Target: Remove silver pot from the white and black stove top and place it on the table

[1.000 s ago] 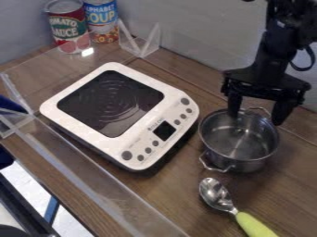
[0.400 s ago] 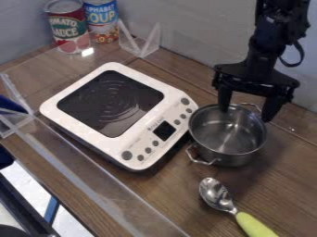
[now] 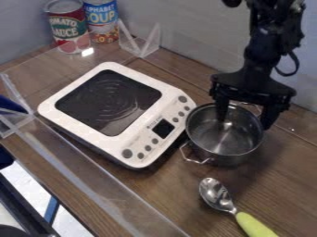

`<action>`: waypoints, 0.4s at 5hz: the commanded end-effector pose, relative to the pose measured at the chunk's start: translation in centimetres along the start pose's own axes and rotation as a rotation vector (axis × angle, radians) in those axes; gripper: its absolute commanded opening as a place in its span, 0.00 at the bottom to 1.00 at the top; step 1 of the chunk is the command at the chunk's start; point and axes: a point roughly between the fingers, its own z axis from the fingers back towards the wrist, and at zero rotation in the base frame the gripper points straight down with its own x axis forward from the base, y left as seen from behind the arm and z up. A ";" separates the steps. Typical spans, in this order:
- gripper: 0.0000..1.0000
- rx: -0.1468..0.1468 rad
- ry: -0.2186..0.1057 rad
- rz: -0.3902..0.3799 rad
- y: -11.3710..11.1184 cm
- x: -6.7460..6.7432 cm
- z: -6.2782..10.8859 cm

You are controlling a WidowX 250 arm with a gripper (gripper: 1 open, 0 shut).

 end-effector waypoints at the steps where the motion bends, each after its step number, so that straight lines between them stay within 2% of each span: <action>1: 1.00 -0.026 -0.035 0.004 0.6 0.6 1.3; 2: 1.00 -0.030 -0.030 0.001 1.2 0.6 1.5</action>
